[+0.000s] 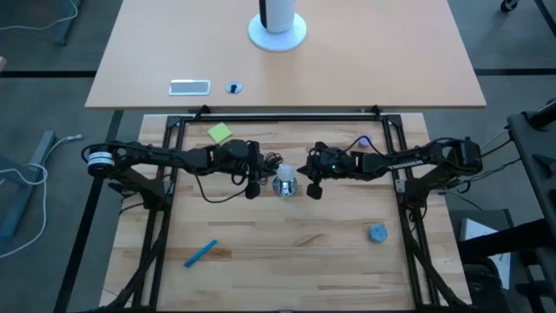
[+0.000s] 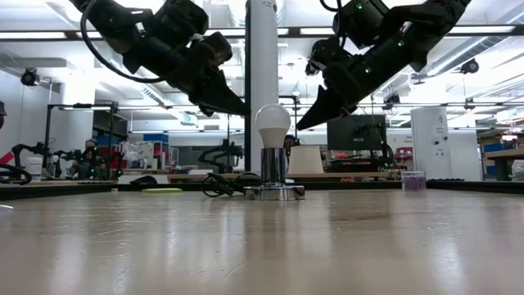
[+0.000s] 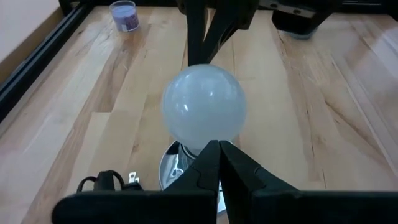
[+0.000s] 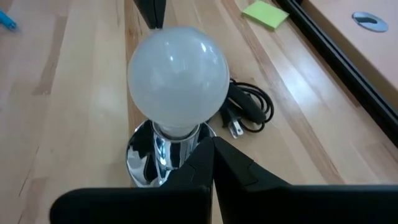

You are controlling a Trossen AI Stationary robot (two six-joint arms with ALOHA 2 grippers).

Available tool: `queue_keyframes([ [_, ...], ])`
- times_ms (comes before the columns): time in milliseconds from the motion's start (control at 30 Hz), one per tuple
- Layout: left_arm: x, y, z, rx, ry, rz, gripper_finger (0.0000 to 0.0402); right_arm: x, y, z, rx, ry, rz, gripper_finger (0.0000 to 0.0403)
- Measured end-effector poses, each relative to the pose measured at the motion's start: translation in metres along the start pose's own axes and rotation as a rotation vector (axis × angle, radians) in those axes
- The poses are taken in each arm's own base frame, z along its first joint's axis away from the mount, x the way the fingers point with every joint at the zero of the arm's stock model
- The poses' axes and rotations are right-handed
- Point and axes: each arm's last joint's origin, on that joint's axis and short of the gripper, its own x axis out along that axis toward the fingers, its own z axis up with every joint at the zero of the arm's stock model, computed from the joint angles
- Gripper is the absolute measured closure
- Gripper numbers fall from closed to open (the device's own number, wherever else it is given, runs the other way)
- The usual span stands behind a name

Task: Screw lightbulb
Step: Insert the lightbulb into the lamp

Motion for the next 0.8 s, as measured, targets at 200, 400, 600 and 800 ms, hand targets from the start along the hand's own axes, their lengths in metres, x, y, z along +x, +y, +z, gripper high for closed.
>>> queue_keyframes([
  [200,0.0009,0.0002,0.0004,0.001,-0.008,0.001,0.0401,-0.0001,0.0012,0.0028,0.008,-0.03,0.028,0.0403],
  [400,0.0054,0.0009,-0.0014,0.001,-0.009,0.009,0.0401,-0.0004,0.0031,0.0057,0.007,-0.056,0.041,0.0403],
  [600,0.007,0.0029,-0.0042,-0.002,0.016,0.071,0.0401,-0.0005,0.0041,0.0053,0.006,-0.051,0.042,0.0403],
  [800,0.0032,-0.0007,-0.0022,-0.007,0.01,0.003,0.0401,-0.0002,0.0022,0.0023,0.006,-0.019,0.02,0.0403],
])
